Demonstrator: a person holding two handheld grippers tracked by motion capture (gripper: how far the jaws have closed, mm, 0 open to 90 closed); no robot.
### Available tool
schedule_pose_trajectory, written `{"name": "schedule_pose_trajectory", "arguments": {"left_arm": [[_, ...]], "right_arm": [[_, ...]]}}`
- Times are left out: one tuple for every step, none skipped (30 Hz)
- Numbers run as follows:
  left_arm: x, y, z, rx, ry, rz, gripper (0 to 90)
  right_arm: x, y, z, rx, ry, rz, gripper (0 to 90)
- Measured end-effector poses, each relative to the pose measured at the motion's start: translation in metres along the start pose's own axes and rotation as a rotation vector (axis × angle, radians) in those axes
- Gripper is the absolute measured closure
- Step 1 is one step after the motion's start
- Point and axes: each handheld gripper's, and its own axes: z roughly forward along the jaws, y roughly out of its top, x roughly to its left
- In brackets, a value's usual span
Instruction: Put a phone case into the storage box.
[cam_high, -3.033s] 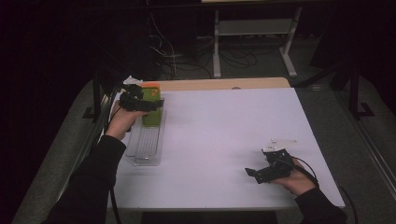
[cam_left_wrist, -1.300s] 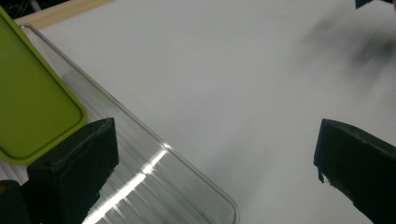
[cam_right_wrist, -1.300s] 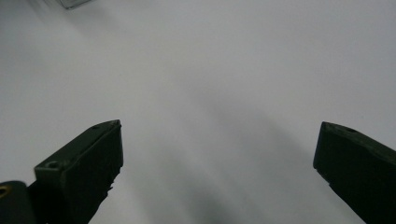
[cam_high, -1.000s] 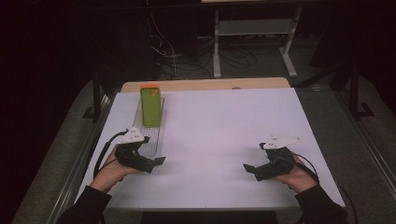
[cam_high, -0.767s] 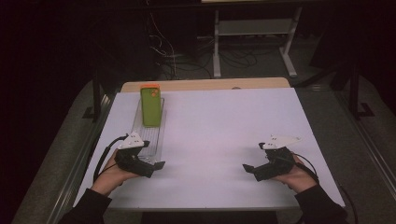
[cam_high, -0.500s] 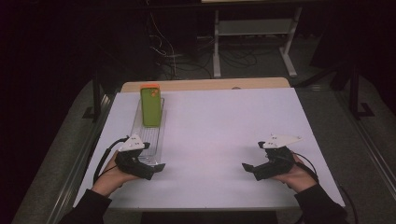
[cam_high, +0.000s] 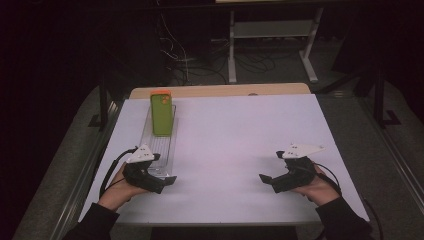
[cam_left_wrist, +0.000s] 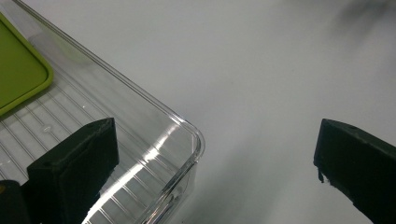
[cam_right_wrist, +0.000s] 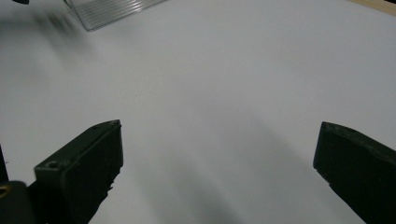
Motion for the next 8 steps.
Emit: {"name": "schedule_pose_trajectory", "arguments": {"left_arm": [[0.0001, 0.0001, -0.0001, -0.001, -0.001, -0.002, 0.0], [0.0001, 0.0002, -0.0002, -0.001, -0.001, -0.003, 0.0], [0.0000, 0.0002, -0.0001, -0.002, -0.001, -0.003, 0.0], [0.0000, 0.0002, 0.0000, -0.001, -0.001, -0.003, 0.0], [0.0000, 0.0002, 0.0001, -0.003, -0.001, -0.004, 0.0], [0.0000, 0.0002, 0.0000, -0.002, -0.001, -0.004, 0.0], [-0.0001, 0.0003, -0.0002, -0.003, -0.002, -0.002, 0.0], [-0.0005, 0.0006, -0.0002, -0.006, -0.004, -0.008, 0.0]], "right_arm": [[-0.0002, -0.0001, 0.0001, 0.000, 0.003, 0.000, 0.6], [-0.0002, -0.0001, 0.0001, -0.001, 0.003, 0.000, 0.7], [-0.0003, -0.0001, 0.0001, -0.001, 0.003, -0.001, 0.6], [-0.0005, -0.0001, 0.0000, 0.000, 0.004, -0.001, 0.7], [-0.0006, 0.0000, 0.0000, -0.002, 0.004, -0.001, 0.6], [-0.0006, -0.0001, -0.0001, -0.002, 0.002, -0.001, 0.6], [-0.0006, -0.0002, 0.0000, -0.003, 0.003, -0.001, 0.6], [-0.0005, -0.0004, 0.0000, -0.002, 0.006, 0.001, 0.6]]}}
